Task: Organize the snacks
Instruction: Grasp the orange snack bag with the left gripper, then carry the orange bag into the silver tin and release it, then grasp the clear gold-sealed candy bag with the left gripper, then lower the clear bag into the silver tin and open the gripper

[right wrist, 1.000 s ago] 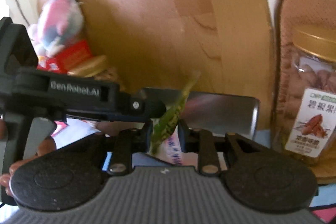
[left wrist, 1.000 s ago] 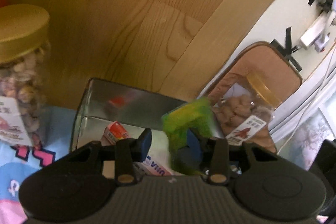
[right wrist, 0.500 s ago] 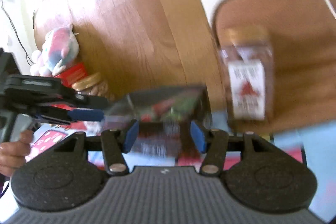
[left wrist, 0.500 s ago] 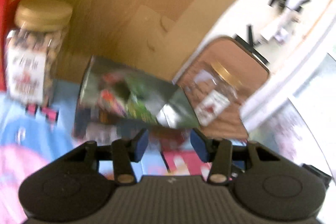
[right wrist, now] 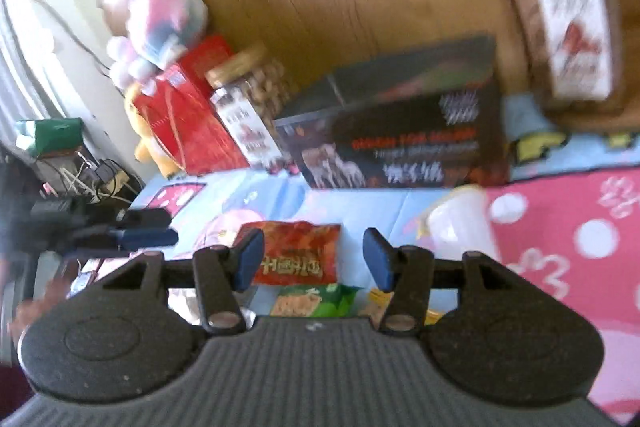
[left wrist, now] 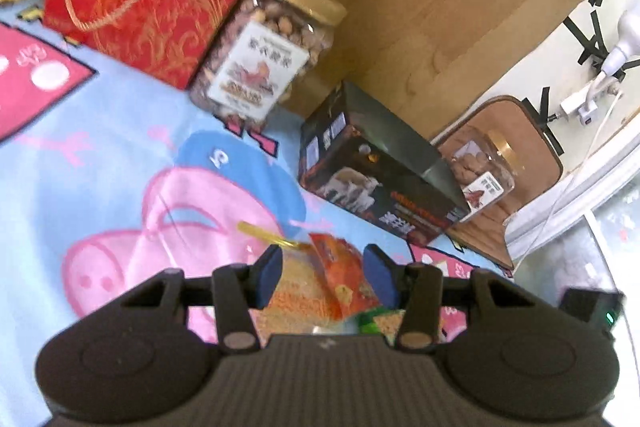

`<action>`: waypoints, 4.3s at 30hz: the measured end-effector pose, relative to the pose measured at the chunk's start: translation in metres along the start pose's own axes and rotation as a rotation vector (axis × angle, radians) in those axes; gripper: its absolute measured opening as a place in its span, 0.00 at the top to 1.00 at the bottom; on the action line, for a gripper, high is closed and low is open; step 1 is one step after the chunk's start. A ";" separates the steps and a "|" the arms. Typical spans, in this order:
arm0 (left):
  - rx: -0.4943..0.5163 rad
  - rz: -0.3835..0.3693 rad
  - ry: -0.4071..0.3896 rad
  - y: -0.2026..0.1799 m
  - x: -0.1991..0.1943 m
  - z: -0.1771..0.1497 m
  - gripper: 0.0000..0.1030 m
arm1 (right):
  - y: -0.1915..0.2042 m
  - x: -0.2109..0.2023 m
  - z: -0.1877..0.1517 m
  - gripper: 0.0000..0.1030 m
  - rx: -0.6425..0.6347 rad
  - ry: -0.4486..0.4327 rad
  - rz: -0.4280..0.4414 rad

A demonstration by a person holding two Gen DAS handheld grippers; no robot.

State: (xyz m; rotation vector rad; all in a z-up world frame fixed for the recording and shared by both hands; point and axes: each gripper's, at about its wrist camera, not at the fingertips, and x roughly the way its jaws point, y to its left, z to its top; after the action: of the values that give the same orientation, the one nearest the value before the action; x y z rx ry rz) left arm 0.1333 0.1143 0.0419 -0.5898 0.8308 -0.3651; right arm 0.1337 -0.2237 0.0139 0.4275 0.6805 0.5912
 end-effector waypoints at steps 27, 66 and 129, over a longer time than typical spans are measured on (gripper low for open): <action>-0.027 -0.347 -0.043 -0.039 0.006 0.012 0.88 | 0.013 -0.013 0.007 0.78 0.083 -0.047 0.177; 0.564 0.237 -0.086 -0.125 0.065 0.052 0.45 | -0.018 -0.045 0.030 0.78 0.029 -0.162 0.051; 0.213 0.091 -0.008 -0.079 0.145 0.101 0.60 | -0.022 0.088 0.113 0.69 -0.064 0.003 -0.105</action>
State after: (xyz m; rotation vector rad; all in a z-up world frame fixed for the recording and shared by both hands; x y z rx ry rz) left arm 0.2963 0.0116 0.0599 -0.3538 0.7971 -0.3622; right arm 0.2747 -0.2040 0.0408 0.3291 0.6812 0.5131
